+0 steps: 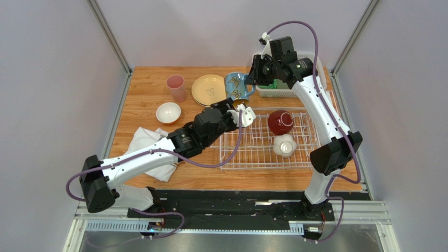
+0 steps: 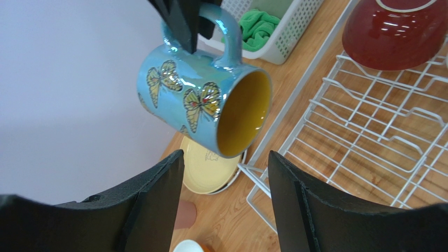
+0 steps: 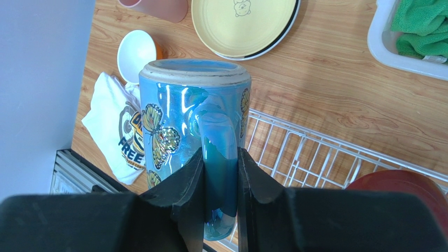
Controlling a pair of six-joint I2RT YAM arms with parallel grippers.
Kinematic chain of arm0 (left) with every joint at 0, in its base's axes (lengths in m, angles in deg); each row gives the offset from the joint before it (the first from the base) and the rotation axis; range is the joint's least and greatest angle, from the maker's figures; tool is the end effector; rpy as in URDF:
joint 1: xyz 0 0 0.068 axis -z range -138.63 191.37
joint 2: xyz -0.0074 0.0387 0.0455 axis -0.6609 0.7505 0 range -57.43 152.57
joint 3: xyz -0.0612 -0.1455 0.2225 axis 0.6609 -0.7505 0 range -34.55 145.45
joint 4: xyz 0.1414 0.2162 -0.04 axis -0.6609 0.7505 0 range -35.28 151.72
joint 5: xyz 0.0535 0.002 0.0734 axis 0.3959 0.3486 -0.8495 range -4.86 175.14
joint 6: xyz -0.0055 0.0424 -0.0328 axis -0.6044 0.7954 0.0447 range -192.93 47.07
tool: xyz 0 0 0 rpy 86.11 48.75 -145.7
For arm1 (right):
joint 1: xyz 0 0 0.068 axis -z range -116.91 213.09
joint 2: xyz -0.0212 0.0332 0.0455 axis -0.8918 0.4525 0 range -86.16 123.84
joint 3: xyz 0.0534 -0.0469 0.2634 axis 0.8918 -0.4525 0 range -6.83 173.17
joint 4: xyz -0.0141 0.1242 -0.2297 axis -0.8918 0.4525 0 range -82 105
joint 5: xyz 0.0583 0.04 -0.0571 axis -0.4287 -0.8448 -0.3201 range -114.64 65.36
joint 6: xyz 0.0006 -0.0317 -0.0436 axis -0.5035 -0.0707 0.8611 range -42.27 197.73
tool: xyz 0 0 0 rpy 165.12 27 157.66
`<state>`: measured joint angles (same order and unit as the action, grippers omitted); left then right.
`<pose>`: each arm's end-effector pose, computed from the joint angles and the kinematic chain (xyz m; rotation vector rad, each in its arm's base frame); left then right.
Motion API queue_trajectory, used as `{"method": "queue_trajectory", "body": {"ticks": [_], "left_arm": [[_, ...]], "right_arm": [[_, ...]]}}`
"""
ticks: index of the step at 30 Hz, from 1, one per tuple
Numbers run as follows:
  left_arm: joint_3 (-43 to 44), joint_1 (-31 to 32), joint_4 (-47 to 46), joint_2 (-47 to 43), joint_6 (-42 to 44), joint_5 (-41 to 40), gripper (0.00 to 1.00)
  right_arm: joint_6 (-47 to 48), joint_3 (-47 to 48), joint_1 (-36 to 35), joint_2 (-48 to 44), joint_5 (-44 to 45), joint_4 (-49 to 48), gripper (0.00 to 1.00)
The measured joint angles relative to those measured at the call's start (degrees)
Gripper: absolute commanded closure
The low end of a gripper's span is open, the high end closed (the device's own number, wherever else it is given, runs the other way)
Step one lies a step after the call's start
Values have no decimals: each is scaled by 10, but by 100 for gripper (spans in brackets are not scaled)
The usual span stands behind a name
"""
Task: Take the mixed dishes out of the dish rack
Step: Pick up the cup from the dish rack.
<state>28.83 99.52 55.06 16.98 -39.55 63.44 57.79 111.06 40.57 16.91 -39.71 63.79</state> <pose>0.1727 -0.2528 0.3587 1.0525 1.4044 0.0199 0.3504 0.1553 0.4204 -0.1945 2.3438 0.6771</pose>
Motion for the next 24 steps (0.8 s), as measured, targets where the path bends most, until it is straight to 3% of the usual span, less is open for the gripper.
{"method": "queue_trajectory", "body": {"ticks": [7, 24], "left_arm": [[8, 28, -14, 28, 2, -20, 32], [15, 28, -93, 94, 67, -78, 36]], "right_arm": [[-9, -26, 6, -3, -15, -13, 100], [-28, -71, 9, -46, -46, -32, 100]]}}
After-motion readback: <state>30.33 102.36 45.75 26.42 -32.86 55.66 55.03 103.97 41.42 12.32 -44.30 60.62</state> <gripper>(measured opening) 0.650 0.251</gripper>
